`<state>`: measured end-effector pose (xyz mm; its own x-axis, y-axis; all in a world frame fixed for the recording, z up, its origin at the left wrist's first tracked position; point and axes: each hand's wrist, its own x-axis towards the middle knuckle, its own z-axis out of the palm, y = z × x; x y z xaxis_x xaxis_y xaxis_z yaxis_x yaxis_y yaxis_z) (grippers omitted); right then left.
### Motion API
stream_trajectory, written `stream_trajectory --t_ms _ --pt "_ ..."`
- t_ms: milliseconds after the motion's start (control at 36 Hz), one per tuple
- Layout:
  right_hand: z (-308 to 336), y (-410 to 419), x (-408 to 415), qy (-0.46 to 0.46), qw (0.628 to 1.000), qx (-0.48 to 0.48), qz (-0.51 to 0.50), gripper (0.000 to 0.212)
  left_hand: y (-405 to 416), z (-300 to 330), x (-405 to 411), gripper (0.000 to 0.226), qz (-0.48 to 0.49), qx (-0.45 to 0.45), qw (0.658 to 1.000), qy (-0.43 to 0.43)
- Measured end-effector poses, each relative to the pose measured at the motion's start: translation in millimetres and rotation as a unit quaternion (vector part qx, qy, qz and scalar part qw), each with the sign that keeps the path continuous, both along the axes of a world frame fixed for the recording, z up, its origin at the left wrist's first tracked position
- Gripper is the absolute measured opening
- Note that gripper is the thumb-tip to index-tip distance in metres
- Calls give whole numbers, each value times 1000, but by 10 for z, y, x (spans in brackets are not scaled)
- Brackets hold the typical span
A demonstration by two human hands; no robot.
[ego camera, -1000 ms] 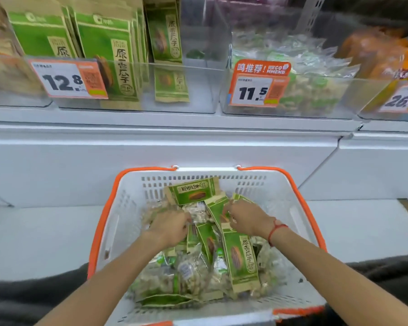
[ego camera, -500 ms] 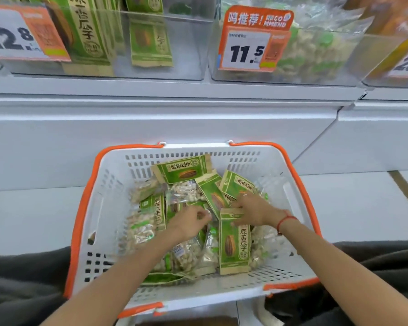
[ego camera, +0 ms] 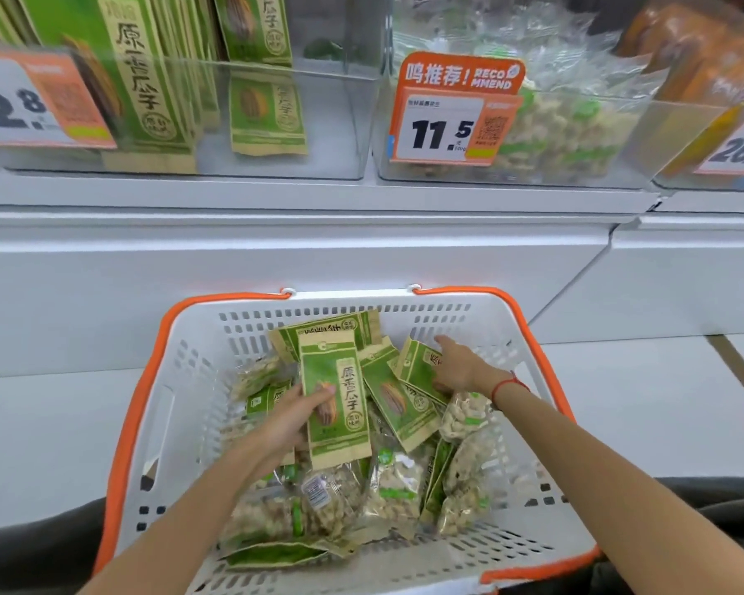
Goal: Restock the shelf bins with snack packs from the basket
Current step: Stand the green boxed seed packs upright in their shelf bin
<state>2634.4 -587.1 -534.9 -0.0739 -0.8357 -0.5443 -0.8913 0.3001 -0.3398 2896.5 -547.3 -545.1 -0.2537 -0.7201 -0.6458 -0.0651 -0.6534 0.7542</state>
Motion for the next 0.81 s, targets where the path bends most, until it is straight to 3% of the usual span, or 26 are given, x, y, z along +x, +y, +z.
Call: stream_trajectory --t_ms 83,139,250,333,444,500,556,639,694,750,806 --pt "-118 -22 -10 49 998 24 38 89 -17 45 99 7 23 24 999 11" --pt "-106 -68 -32 110 991 22 77 92 -29 51 149 13 10 28 1000 7" --pt "103 -145 -47 175 965 -20 195 48 -34 62 201 25 40 30 999 17" --pt "265 -71 -57 160 958 -36 235 38 0 179 173 23 34 19 999 30" --pt "499 86 -54 30 969 -92 229 23 42 297 149 47 17 -5 999 27" --pt "643 125 23 -35 969 -163 184 21 40 388 125 49 13 -23 999 21" --pt "832 146 177 -107 964 -213 115 33 34 482 98 47 14 -38 999 11" --pt "1114 187 454 -282 939 -193 38 26 11 634 54 55 -6 -66 998 -8" --pt "1201 224 588 -318 934 -162 31 5 -3 764 18 55 -15 -82 997 6" --pt "1195 248 666 -324 931 -167 12 2 4 911 -16 59 -16 -85 996 38" --pt "1187 254 716 -324 929 -178 -22 15 -10 1015 -56 67 -30 -89 993 68"
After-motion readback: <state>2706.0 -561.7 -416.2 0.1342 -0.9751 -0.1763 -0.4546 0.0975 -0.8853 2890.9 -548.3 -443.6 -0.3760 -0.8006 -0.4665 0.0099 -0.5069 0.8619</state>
